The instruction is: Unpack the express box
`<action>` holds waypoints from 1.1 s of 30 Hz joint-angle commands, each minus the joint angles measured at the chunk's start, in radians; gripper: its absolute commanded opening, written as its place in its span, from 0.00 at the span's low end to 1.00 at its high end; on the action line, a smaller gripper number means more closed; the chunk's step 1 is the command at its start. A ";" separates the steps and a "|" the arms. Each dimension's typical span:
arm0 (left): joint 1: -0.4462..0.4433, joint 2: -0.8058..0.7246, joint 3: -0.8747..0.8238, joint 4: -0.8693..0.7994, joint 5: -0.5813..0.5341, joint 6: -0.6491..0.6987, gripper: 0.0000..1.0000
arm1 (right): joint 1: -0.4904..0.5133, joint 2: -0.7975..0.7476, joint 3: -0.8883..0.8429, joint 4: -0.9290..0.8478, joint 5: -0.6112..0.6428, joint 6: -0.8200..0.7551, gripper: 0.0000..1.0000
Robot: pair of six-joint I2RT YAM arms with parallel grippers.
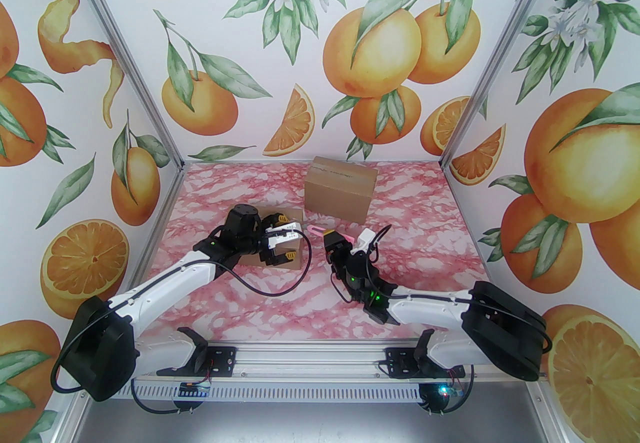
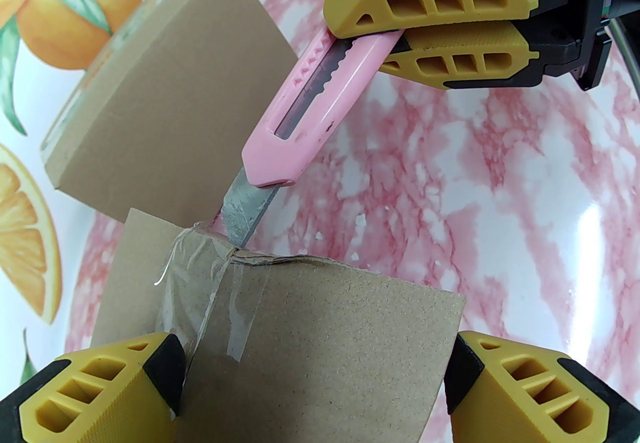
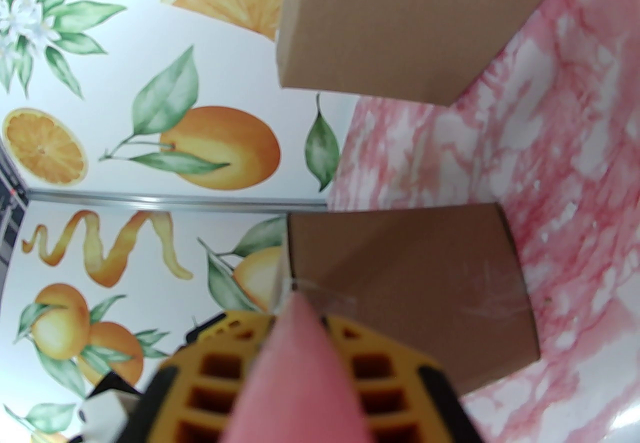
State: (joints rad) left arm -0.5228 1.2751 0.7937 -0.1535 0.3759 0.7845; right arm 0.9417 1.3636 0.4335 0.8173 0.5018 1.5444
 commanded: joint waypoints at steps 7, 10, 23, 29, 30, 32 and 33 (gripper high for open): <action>0.007 0.013 0.011 0.071 -0.134 -0.023 0.88 | 0.019 -0.030 0.001 0.000 -0.154 -0.006 0.00; 0.007 0.026 0.024 0.064 -0.152 -0.027 0.88 | 0.019 -0.042 -0.003 -0.008 -0.157 -0.007 0.00; 0.006 0.074 0.069 0.070 -0.189 -0.059 0.88 | 0.009 -0.102 -0.007 -0.088 -0.168 -0.015 0.00; 0.006 0.085 0.085 0.072 -0.198 -0.079 0.87 | 0.005 -0.139 -0.011 -0.153 -0.161 -0.009 0.00; 0.006 0.085 0.084 0.072 -0.202 -0.083 0.87 | 0.005 -0.145 -0.012 -0.164 -0.160 -0.009 0.00; 0.005 0.084 0.087 0.062 -0.195 -0.082 0.87 | 0.004 -0.152 -0.012 -0.169 -0.159 -0.010 0.00; 0.005 0.084 0.086 0.063 -0.189 -0.082 0.87 | 0.001 -0.152 -0.012 -0.164 -0.164 -0.012 0.00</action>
State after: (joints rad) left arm -0.5446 1.3361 0.8440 -0.1356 0.3233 0.7406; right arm 0.9188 1.2423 0.4313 0.6624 0.4526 1.5444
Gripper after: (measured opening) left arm 0.872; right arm 0.174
